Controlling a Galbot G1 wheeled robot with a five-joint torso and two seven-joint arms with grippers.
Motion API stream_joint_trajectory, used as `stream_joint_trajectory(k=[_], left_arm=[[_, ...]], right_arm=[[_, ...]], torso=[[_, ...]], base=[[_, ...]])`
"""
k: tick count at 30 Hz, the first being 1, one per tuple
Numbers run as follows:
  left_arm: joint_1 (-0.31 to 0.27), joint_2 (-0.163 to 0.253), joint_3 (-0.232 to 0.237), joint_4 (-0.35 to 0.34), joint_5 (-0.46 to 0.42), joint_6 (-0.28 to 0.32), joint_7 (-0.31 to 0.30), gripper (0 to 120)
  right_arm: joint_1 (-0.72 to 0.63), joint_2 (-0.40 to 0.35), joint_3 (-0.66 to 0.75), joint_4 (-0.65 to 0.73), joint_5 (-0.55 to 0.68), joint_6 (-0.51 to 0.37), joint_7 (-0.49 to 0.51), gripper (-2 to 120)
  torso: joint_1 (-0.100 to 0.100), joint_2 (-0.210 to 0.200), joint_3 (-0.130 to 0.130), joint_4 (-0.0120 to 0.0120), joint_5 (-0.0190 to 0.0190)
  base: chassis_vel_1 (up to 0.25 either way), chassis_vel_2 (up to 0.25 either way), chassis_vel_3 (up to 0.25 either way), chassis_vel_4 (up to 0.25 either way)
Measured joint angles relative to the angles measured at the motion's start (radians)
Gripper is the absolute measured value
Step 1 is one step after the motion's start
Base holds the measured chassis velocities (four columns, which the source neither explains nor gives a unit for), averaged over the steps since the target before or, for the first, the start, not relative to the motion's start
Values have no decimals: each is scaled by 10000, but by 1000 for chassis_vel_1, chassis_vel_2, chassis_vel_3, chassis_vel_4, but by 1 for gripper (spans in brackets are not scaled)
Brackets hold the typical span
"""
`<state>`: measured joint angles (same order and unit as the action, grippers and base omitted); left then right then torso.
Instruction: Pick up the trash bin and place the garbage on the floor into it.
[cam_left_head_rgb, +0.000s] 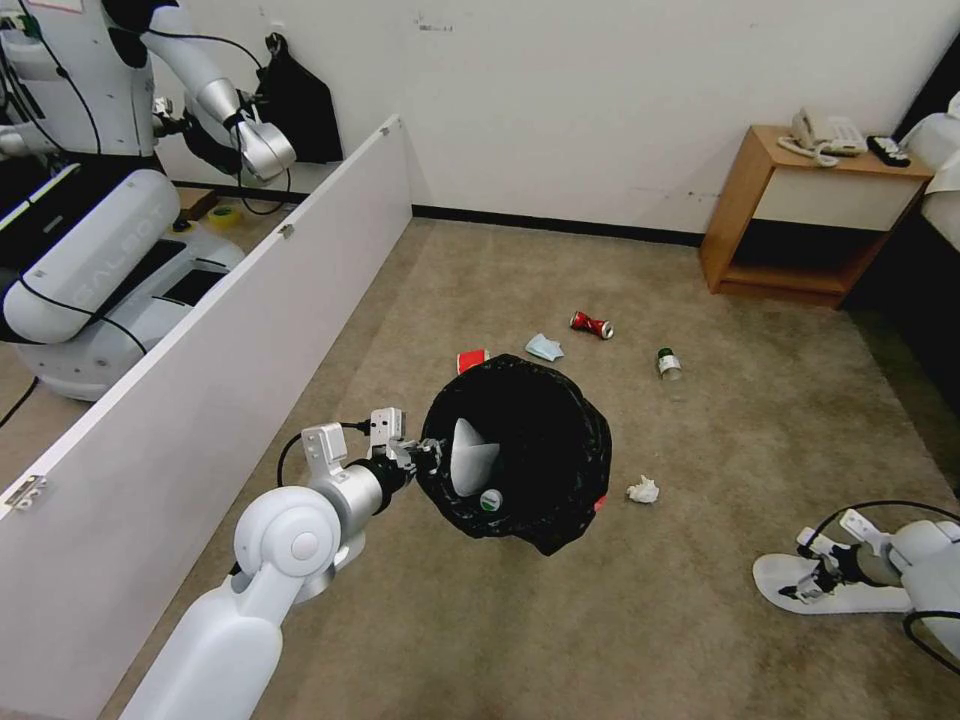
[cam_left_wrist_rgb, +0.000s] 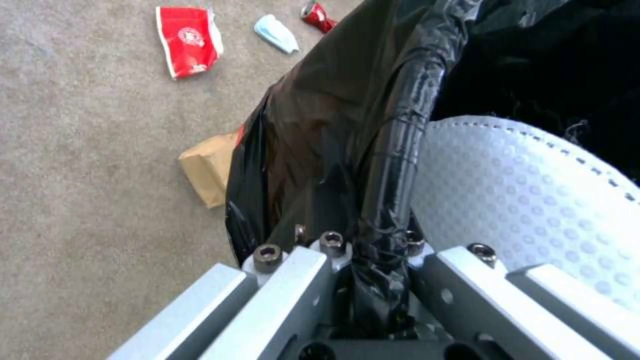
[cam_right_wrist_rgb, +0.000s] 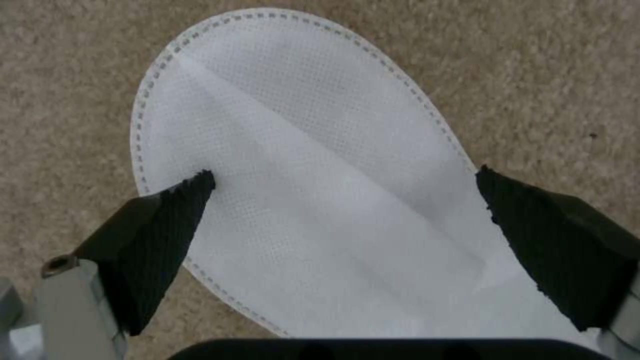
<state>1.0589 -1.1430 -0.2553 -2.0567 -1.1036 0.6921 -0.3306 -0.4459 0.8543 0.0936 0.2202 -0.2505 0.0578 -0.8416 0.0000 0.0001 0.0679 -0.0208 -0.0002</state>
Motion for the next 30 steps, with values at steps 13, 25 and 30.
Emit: stream_joint_trajectory(k=[13,25,30], left_arm=[[9,-30,-4,-27,3,-1,0,0],[38,-105,43,-118,69,-3,-66,0],[75,-99,41,-180,84,-3,-92,0]], right_arm=[[2,26,-9,-11,3,-4,-55,90],[-193,-110,94,178,33,149,-335,42],[-236,-103,131,212,22,171,-344,25]], torso=[[0,0,0,-1,-1],[0,1,1,1,0],[0,0,0,0,0]], base=[[0,0,0,0],[0,0,0,0],[0,0,0,0]])
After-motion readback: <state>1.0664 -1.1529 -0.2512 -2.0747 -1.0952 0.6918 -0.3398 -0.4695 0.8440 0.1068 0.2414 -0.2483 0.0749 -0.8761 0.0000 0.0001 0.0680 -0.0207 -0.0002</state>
